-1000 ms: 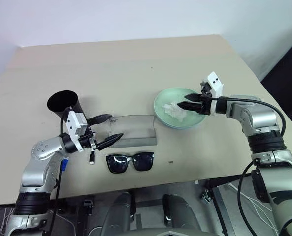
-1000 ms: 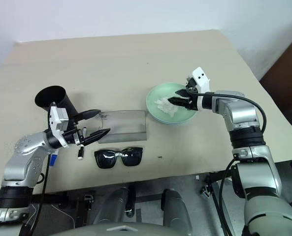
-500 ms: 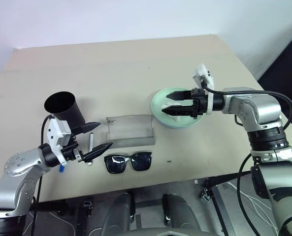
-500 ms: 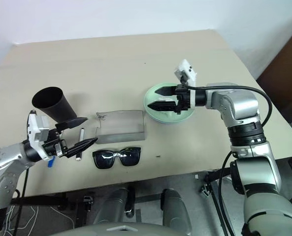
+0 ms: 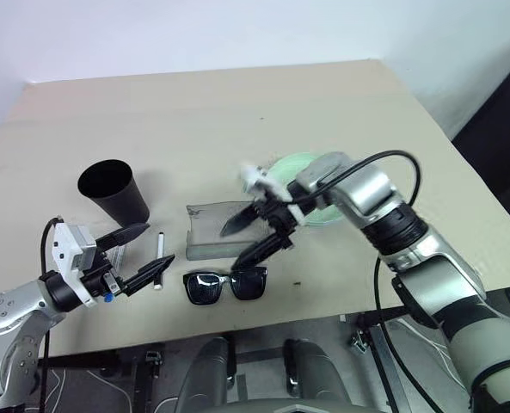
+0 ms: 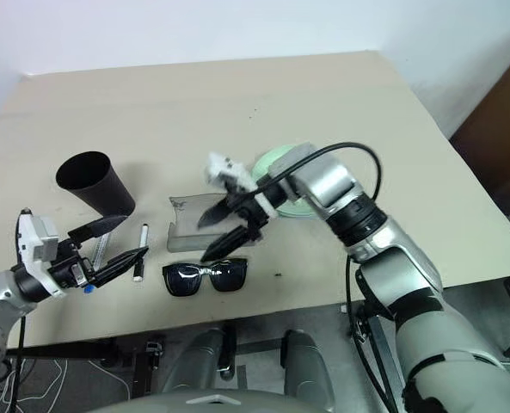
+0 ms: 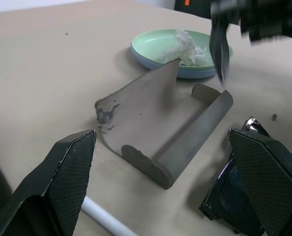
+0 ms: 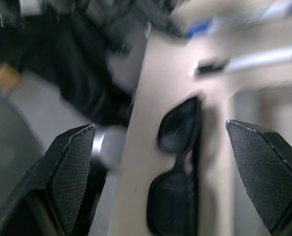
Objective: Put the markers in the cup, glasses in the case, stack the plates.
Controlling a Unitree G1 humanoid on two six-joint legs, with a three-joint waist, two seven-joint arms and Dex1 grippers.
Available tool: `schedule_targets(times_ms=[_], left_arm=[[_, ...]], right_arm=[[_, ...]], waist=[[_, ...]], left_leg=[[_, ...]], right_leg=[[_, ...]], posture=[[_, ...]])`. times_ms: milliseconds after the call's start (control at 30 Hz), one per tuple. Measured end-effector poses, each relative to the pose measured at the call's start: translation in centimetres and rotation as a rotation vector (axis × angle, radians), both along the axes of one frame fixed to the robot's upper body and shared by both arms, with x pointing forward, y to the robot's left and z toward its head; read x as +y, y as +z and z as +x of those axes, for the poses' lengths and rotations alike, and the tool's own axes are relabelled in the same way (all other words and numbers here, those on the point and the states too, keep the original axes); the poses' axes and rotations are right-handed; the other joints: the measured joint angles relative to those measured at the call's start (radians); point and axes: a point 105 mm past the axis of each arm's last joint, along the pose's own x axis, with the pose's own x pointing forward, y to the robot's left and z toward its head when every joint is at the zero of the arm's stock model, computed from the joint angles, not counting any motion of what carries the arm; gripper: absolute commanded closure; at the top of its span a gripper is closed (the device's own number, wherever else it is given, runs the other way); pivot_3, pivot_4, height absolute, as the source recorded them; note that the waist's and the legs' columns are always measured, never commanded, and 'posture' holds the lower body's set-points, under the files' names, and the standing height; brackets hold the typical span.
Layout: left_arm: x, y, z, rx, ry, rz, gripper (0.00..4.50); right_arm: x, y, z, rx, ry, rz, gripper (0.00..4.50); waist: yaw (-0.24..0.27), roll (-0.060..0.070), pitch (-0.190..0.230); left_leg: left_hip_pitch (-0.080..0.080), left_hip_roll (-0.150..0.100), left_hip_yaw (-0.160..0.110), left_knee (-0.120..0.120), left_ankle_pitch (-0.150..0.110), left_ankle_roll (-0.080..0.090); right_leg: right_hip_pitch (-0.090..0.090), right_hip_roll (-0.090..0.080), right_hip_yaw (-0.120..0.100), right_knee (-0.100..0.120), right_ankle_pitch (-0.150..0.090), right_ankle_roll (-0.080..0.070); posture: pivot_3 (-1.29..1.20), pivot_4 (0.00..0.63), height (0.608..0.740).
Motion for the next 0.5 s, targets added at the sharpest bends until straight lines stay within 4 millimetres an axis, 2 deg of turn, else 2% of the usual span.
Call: schedule_targets(times_ms=[167,333,500], left_arm=[[0.0,-0.5,-0.1,0.009,0.016,0.007,0.0],[-0.1,-0.8,-0.1,0.011,0.029,0.001,0.0],[-0.3,-1.0,-0.1,0.008,0.025,0.005,0.0]], right_arm=[[0.6,-1.1,0.3,0.016,0.036,-0.093,0.03],[0.4,-2.5,0.7,0.016,0.051,-0.174,0.03],[0.9,-3.3,0.3,0.03,0.078,-0.207,0.03]], waist=[[-0.003,0.0,0.0],[-0.005,0.0,0.0],[-0.016,0.0,0.0]], left_leg=[[0.0,0.0,0.001,-0.001,0.0,0.0],[0.001,0.004,0.008,-0.002,0.0,0.0],[0.0,0.004,0.009,-0.002,0.0,0.0]], right_leg=[[0.0,0.0,0.001,0.002,0.0,0.0],[-0.002,-0.001,0.0,0.002,0.0,0.0],[-0.001,-0.002,0.0,0.002,0.0,0.0]], posture=[[0.0,0.15,0.735],[0.0,0.15,0.735],[0.0,0.15,0.735]])
